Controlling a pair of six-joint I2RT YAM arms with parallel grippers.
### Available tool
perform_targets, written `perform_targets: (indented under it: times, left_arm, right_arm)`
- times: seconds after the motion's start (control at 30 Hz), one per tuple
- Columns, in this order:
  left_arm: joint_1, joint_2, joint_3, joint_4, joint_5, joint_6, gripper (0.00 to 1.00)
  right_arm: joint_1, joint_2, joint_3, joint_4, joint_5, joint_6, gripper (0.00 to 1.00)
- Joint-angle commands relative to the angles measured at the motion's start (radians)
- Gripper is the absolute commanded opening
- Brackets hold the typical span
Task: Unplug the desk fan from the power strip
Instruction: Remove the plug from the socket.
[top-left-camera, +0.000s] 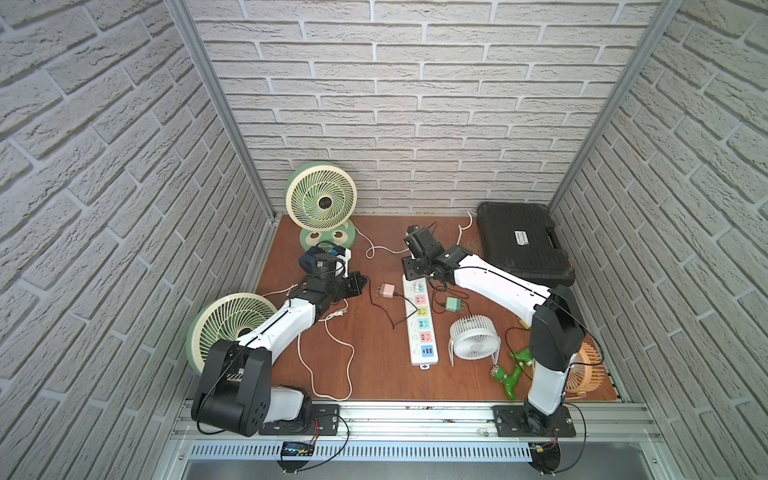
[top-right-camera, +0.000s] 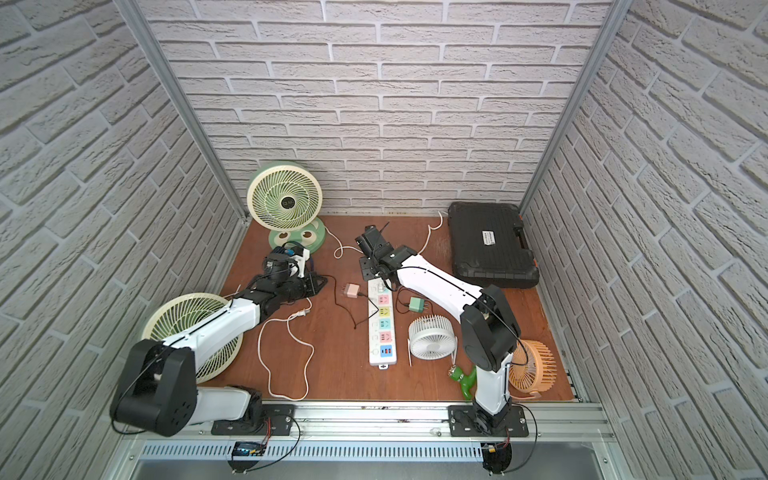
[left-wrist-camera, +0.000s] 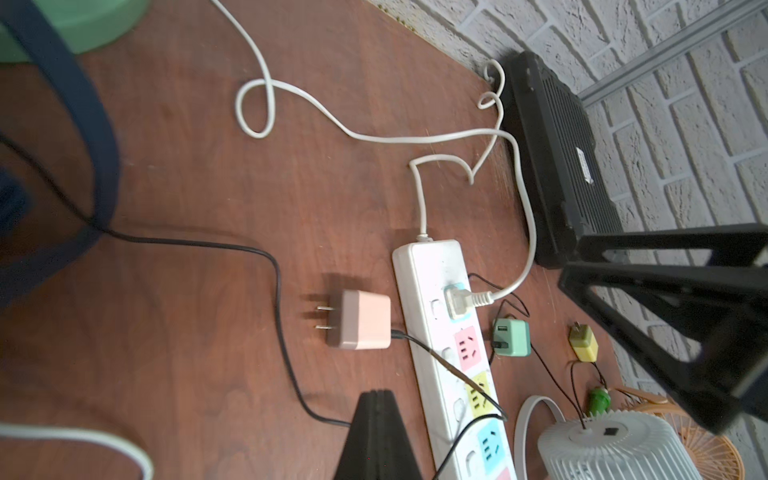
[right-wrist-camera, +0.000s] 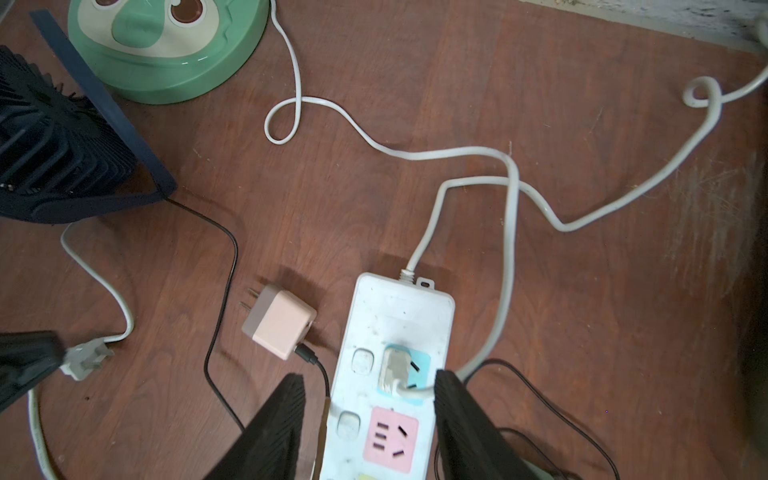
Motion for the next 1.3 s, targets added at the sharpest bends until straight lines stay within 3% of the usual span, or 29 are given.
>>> perform_targets:
  times: [0.0, 0.2, 0.5, 0.87, 1.27]
  left_arm:
    - [-0.025, 0.065, 0.039, 0.121, 0.047, -0.024, 0.00]
    - [-0.053, 0.202, 0.100, 0.199, 0.103, -0.048, 0.00]
    - [-0.093, 0.358, 0.161, 0.304, 0.158, -0.101, 0.00]
    - [-0.152, 0.518, 0.235, 0.390, 0.203, -0.164, 0.00]
    - [-0.174, 0.578, 0.248, 0.410, 0.204, -0.181, 0.00]
  right_arm:
    - [0.005, -0.077, -0.080, 0.031, 0.016, 0.035, 0.54]
    - [0.005, -0.140, -0.224, 0.111, 0.010, 0.059, 0.52]
    - [0.007, -0.122, -0.359, 0.286, 0.003, 0.099, 0.50]
    - [0.010, -0.031, -0.381, 0.403, 0.021, 0.133, 0.43]
    - [0.010, 0.053, -0.338, 0.408, 0.039, 0.150, 0.33]
